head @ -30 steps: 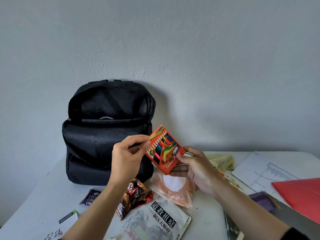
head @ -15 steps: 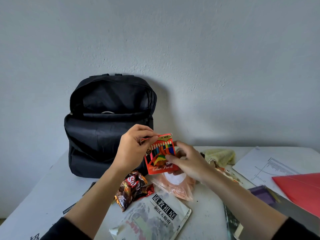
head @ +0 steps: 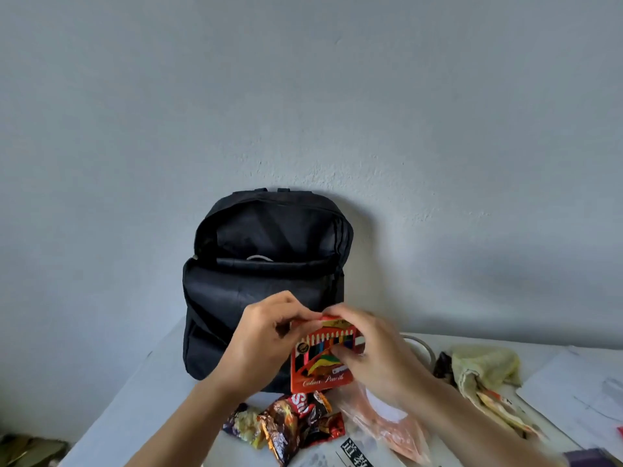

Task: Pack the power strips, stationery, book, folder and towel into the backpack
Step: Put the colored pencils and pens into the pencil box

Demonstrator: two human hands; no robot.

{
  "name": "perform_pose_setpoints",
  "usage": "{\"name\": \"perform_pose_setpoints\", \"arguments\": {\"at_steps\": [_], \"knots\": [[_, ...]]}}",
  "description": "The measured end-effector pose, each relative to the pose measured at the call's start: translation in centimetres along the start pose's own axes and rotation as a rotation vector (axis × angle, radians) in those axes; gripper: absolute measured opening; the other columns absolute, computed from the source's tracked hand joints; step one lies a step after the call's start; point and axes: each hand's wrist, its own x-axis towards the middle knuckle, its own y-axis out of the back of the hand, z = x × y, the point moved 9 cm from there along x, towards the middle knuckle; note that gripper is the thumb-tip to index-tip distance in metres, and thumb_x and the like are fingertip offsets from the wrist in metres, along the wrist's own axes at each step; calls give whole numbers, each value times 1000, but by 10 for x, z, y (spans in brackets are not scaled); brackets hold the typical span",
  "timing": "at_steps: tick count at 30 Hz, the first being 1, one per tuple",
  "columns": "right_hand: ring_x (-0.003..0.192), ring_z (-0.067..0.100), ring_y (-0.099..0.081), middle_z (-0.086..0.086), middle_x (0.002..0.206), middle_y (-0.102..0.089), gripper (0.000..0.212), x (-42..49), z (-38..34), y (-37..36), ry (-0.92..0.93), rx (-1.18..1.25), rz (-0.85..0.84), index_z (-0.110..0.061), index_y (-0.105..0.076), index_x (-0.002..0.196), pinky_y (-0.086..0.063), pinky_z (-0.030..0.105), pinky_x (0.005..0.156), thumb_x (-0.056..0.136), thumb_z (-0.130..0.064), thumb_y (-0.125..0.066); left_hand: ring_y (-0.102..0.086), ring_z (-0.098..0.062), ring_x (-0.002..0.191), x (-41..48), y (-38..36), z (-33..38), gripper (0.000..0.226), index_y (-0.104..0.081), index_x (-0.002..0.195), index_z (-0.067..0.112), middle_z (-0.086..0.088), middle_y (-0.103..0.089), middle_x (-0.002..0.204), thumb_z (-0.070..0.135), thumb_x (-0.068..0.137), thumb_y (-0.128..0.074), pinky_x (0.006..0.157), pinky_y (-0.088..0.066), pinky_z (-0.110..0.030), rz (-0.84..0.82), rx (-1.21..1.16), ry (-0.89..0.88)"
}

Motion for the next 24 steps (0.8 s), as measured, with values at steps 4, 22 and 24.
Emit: {"name": "perform_pose_setpoints", "arguments": {"at_steps": [4, 22, 24], "knots": [[104, -3, -64, -21, 108, -69, 30, 28, -20, 0, 64, 65, 92, -35, -67, 119, -56, 25, 88, 92, -26, -74, -74, -16, 98, 11, 39, -15, 22, -75, 109, 26, 6, -73, 100, 38, 93, -66, 76, -62, -31, 20, -91, 151], [89, 7, -70, -5, 99, -62, 28, 195, -47, -67, -144, 211, 257, -22, -45, 112, -64, 29, 68, 97, -11, -67, -43, -2, 120, 22, 130, -175, 64, -63, 106, 39, 24, -59, 105, 93, 80, -39, 94, -20, -38, -206, 722, 149], [92, 5, -69, -6, 102, -62, 29, 199, -46, -71, -113, 158, 285, -24, -45, 111, -62, 22, 65, 97, -11, -67, -46, 1, 111, 12, 129, -174, 65, -67, 95, 37, 27, -55, 97, 95, 77, -41, 91, -21, -38, -124, 625, 55]]}}
